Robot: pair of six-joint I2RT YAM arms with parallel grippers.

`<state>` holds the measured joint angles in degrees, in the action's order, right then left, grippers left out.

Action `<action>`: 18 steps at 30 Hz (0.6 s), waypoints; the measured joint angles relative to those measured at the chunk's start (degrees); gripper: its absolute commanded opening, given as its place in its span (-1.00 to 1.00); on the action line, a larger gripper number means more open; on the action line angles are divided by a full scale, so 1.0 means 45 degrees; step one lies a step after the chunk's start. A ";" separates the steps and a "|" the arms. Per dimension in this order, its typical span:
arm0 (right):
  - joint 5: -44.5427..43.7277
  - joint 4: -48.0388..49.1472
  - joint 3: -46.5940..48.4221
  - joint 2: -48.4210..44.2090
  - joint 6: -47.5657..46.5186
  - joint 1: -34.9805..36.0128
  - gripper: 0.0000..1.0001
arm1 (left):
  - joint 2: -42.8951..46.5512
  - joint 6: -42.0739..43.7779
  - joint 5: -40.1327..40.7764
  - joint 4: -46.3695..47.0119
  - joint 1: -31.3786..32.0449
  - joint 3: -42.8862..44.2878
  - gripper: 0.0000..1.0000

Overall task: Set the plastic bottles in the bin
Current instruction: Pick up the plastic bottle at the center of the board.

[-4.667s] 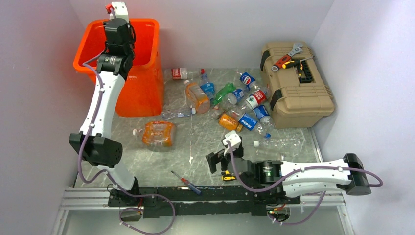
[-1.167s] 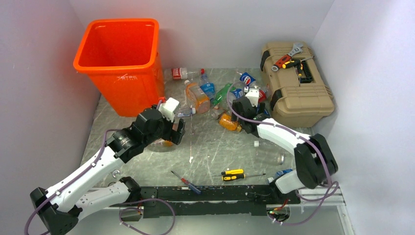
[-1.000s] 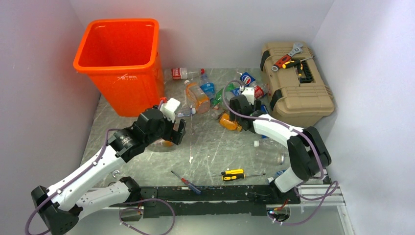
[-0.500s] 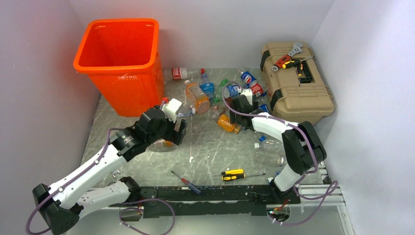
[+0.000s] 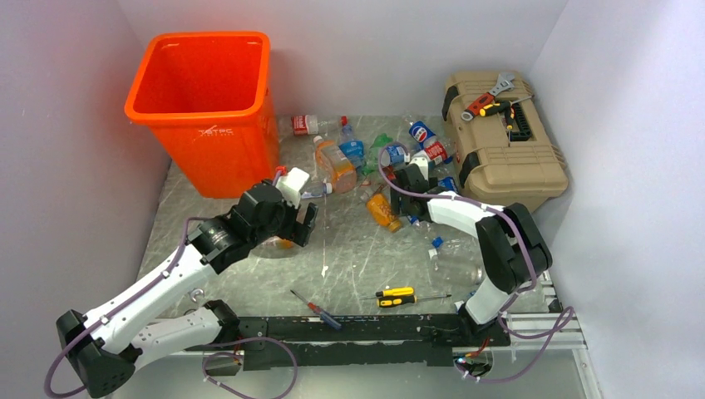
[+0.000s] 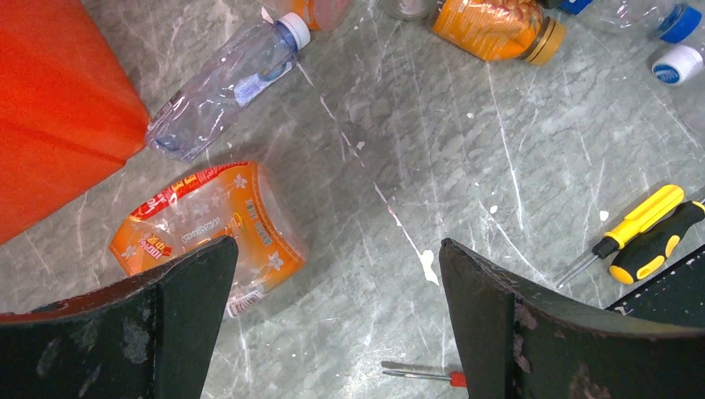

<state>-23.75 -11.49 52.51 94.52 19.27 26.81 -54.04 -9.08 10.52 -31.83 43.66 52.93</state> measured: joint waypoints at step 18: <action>0.0850 0.0238 -0.0690 -0.4231 0.1525 -0.0024 0.00 | 0.0738 0.0049 0.0253 0.0325 0.0049 -0.0248 0.99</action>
<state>-19.92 -10.41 49.41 75.48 26.13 26.70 -50.72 -8.86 11.66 -30.37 43.88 51.81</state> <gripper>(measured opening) 0.565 0.988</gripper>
